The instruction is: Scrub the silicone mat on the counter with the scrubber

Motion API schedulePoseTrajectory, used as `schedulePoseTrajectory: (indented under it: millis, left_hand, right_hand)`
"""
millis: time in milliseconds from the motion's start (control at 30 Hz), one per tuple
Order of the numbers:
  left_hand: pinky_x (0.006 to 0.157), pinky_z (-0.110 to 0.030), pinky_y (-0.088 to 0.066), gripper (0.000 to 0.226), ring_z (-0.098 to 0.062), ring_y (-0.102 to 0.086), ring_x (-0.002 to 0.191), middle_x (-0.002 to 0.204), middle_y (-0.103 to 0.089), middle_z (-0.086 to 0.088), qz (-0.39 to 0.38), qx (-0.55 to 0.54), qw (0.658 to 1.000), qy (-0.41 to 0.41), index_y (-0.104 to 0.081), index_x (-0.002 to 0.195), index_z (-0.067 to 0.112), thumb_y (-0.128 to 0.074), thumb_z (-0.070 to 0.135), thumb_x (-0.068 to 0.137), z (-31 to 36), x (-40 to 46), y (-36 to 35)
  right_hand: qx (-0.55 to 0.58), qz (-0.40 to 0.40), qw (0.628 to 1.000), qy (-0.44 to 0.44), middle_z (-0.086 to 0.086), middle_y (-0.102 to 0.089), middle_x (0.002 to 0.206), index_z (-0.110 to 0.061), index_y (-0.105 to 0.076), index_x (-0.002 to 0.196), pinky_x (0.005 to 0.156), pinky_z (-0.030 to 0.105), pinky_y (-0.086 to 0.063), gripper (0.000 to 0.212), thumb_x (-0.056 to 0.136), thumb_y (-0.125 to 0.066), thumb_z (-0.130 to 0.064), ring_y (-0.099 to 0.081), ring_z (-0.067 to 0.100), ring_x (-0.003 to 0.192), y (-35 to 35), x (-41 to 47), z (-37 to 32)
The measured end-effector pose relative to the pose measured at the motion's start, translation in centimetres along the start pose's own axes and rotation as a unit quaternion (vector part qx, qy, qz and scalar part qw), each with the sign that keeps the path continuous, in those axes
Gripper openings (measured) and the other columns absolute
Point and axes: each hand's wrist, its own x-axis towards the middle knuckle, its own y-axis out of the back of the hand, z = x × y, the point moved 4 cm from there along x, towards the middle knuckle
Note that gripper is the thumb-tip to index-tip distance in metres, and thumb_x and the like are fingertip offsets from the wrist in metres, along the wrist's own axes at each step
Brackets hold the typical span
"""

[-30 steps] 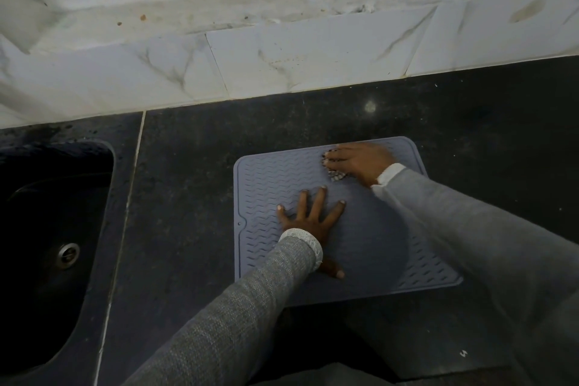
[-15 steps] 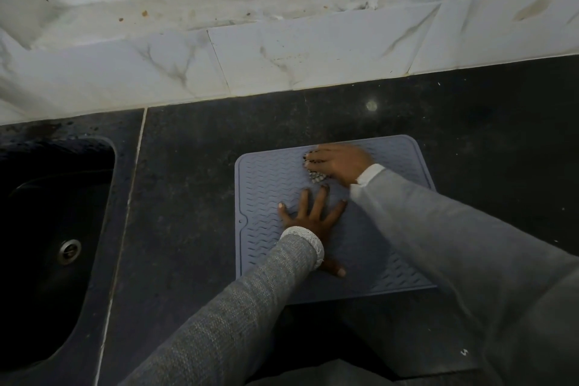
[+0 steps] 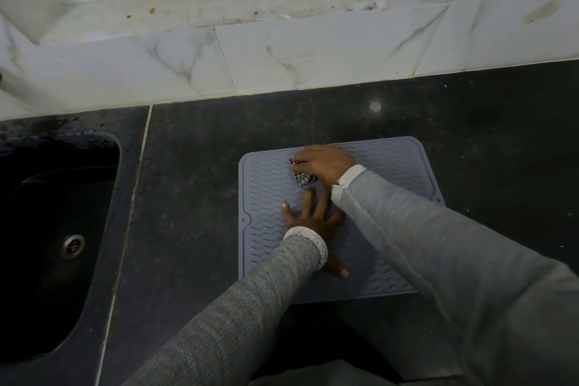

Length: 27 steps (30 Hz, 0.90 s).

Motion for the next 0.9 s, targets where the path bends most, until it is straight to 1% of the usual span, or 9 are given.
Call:
schedulePoseTrajectory:
  millis: [67, 133, 267, 333, 433, 500, 667, 800, 900]
  left_hand:
    - [0.093, -0.079, 0.007, 0.137, -0.04, 0.029, 0.136, 0.146, 0.041, -0.002, 0.007, -0.01, 1.0, -0.002, 0.031, 0.137, 0.042, -0.07, 0.076, 0.05, -0.1, 0.0, 0.0]
    - [0.093, -0.08, 0.007, 0.137, -0.039, 0.029, 0.136, 0.147, 0.039, 0.0, 0.015, -0.021, 1.0, -0.004, 0.03, 0.136, 0.045, -0.072, 0.075, 0.049, -0.2, 0.0, 0.0]
    - [0.092, -0.08, 0.007, 0.137, -0.039, 0.03, 0.136, 0.146, 0.04, 0.001, 0.02, -0.022, 1.0, -0.007, 0.029, 0.136, 0.045, -0.072, 0.075, 0.048, -0.2, -0.1, 0.2]
    - [0.091, -0.08, 0.006, 0.138, -0.039, 0.03, 0.136, 0.146, 0.039, 0.001, 0.024, -0.018, 1.0, -0.004, 0.028, 0.137, 0.045, -0.072, 0.075, 0.047, -0.2, -0.1, 0.2]
    - [0.092, -0.081, 0.007, 0.138, -0.04, 0.031, 0.135, 0.147, 0.039, -0.001, 0.015, -0.014, 1.0, -0.002, 0.03, 0.137, 0.043, -0.071, 0.075, 0.049, -0.1, -0.1, 0.2]
    - [0.091, -0.08, 0.009, 0.136, -0.04, 0.034, 0.133, 0.148, 0.038, -0.005, -0.006, -0.009, 1.0, -0.002, 0.03, 0.139, 0.039, -0.069, 0.076, 0.052, 0.1, -0.1, 0.2]
    - [0.092, -0.08, 0.007, 0.135, -0.041, 0.03, 0.135, 0.148, 0.038, -0.004, 0.005, -0.016, 1.0, -0.008, 0.028, 0.139, 0.04, -0.069, 0.076, 0.052, 0.0, -0.3, 0.2]
    - [0.092, -0.08, 0.005, 0.136, -0.04, 0.027, 0.137, 0.149, 0.036, -0.002, 0.027, -0.017, 0.999, -0.012, 0.027, 0.139, 0.043, -0.071, 0.075, 0.05, -0.1, -0.3, 0.3]
    - [0.091, -0.08, 0.006, 0.137, -0.04, 0.027, 0.137, 0.148, 0.038, 0.0, 0.029, -0.016, 0.999, -0.01, 0.028, 0.138, 0.044, -0.071, 0.076, 0.049, -0.2, -0.2, 0.2]
  right_hand:
    - [-0.007, -0.018, 1.0, 0.004, -0.005, -0.035, 0.15, -0.025, -0.041, 0.139, 0.118, 0.036, -0.016, 0.045, 0.097, -0.037, -0.041, -0.026, 0.016, 0.139, 0.1, -0.8, 1.6]
    - [-0.064, -0.015, 0.998, 0.021, -0.007, -0.034, 0.15, -0.025, -0.04, 0.139, 0.118, 0.036, -0.015, 0.043, 0.098, -0.037, -0.036, -0.024, 0.015, 0.14, 0.8, -2.4, 4.1]
    - [-0.162, -0.011, 0.986, 0.027, -0.002, -0.042, 0.146, -0.024, -0.046, 0.135, 0.114, 0.036, -0.028, 0.042, 0.094, -0.05, -0.025, -0.036, 0.021, 0.135, 2.2, -3.5, 6.3]
    - [-0.137, -0.01, 0.99, 0.013, 0.001, -0.046, 0.143, -0.022, -0.051, 0.132, 0.112, 0.036, -0.03, 0.038, 0.095, -0.046, -0.029, -0.04, 0.023, 0.131, 2.5, -2.7, 5.1]
    - [-0.097, 0.017, 0.993, 0.059, -0.001, -0.04, 0.147, -0.021, -0.044, 0.137, 0.114, 0.035, -0.02, 0.041, 0.098, -0.038, -0.033, -0.031, 0.02, 0.137, 1.3, -0.6, 1.2]
    - [-0.049, 0.002, 0.998, 0.044, -0.002, -0.037, 0.149, -0.023, -0.042, 0.138, 0.114, 0.037, -0.019, 0.044, 0.097, -0.038, -0.04, -0.03, 0.019, 0.137, -0.2, 0.6, -0.9]
    - [0.009, -0.014, 1.0, -0.005, -0.006, -0.037, 0.149, -0.03, -0.043, 0.136, 0.117, 0.038, -0.02, 0.046, 0.094, -0.038, -0.049, -0.031, 0.016, 0.137, -0.3, 0.1, 1.9]
    - [-0.155, -0.007, 0.988, 0.012, -0.006, -0.04, 0.147, -0.029, -0.043, 0.136, 0.112, 0.037, -0.028, 0.04, 0.096, -0.045, -0.033, -0.036, 0.019, 0.134, 1.5, -2.3, 5.2]
    - [-0.166, -0.005, 0.986, 0.013, 0.001, -0.043, 0.145, -0.023, -0.046, 0.135, 0.112, 0.04, -0.032, 0.04, 0.097, -0.043, -0.031, -0.039, 0.024, 0.132, 1.9, -1.7, 3.4]
